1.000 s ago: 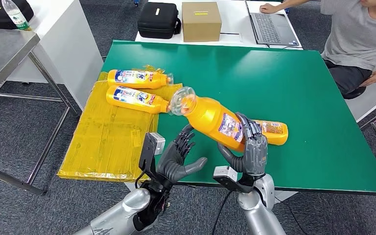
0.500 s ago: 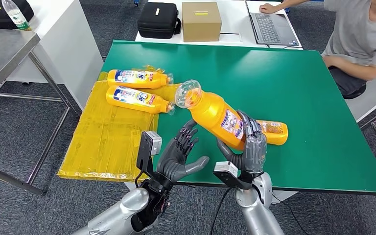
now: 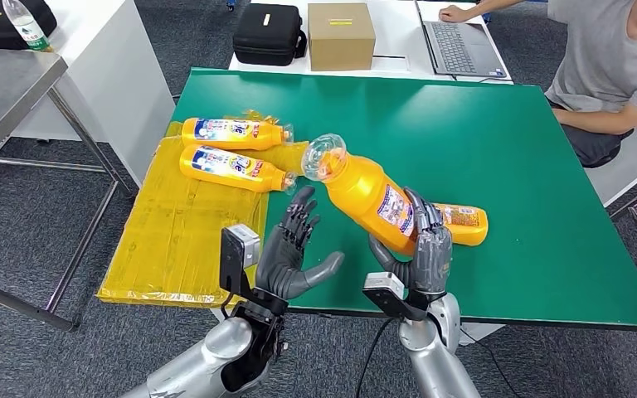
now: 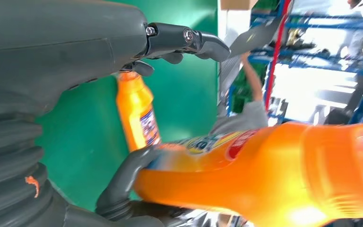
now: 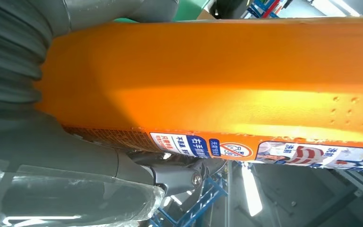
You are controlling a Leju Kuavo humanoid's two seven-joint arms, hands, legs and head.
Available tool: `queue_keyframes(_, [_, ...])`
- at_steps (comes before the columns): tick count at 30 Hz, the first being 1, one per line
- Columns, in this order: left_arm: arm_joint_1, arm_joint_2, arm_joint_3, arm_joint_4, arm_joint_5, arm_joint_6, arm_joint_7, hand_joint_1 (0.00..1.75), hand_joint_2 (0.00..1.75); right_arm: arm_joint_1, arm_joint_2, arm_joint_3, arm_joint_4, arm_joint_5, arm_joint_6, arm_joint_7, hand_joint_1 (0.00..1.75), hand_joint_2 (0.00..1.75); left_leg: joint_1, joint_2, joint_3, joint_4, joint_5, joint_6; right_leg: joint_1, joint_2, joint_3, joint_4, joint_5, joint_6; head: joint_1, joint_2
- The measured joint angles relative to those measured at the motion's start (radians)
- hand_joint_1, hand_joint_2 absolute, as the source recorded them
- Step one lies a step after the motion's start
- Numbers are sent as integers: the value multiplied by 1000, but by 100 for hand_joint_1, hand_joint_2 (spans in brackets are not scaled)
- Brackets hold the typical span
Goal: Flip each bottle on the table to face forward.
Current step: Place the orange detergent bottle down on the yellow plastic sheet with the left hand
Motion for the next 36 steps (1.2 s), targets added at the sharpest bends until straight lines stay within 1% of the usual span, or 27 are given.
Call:
queue_keyframes(4, [0, -1, 7, -17, -15, 45, -33, 0, 175, 0, 1, -5, 11, -18, 0, 0, 175, 175, 0, 0, 0, 0, 0, 0, 0, 0, 0, 0, 0, 0, 0, 0])
queue_keyframes(6, [0, -3, 12, -20, -32, 84, -63, 0, 175, 0, 4, -2, 18, -51, 0, 0, 175, 175, 0, 0, 0, 0, 0, 0, 0, 0, 0, 0, 0, 0, 0, 0])
queue_keyframes(9, [-1, -12, 27, -20, -43, 129, -101, 0, 175, 6, 25, 11, 32, -80, -2, 0, 175, 175, 0, 0, 0, 0, 0, 0, 0, 0, 0, 0, 0, 0, 0, 0])
queue_keyframes(12, [-2, -20, 36, -20, -54, 139, -123, 0, 175, 15, 45, 20, 40, -55, -5, 0, 175, 175, 0, 0, 0, 0, 0, 0, 0, 0, 0, 0, 0, 0, 0, 0])
queue_keyframes(15, [-2, -35, 51, -20, -88, 144, -143, 0, 175, 18, 51, 31, 47, -44, -6, 0, 175, 175, 0, 0, 0, 0, 0, 0, 0, 0, 0, 0, 0, 0, 0, 0])
queue_keyframes(19, [-2, -52, 58, -20, -95, 147, -133, 0, 175, 19, 53, 44, 52, -35, -7, 0, 175, 175, 0, 0, 0, 0, 0, 0, 0, 0, 0, 0, 0, 0, 0, 0])
queue_keyframes(28, [-2, -57, 57, -20, -92, 146, -133, 0, 175, 19, 54, 46, 54, -28, -7, 0, 175, 175, 0, 0, 0, 0, 0, 0, 0, 0, 0, 0, 0, 0, 0, 0])
queue_keyframes(32, [-15, -63, 15, -20, -19, 109, -93, 0, 175, -16, 62, 46, 65, 54, -7, 0, 175, 175, 0, 0, 0, 0, 0, 0, 0, 0, -1, 0, 0, 0, 0, 0])
queue_keyframes(36, [-30, -64, -15, -19, -5, 92, -85, 0, 175, -49, 61, 52, 80, 59, -7, 0, 175, 175, 0, 0, 0, 0, 0, 0, 0, 0, 0, 0, 0, 0, 0, 0])
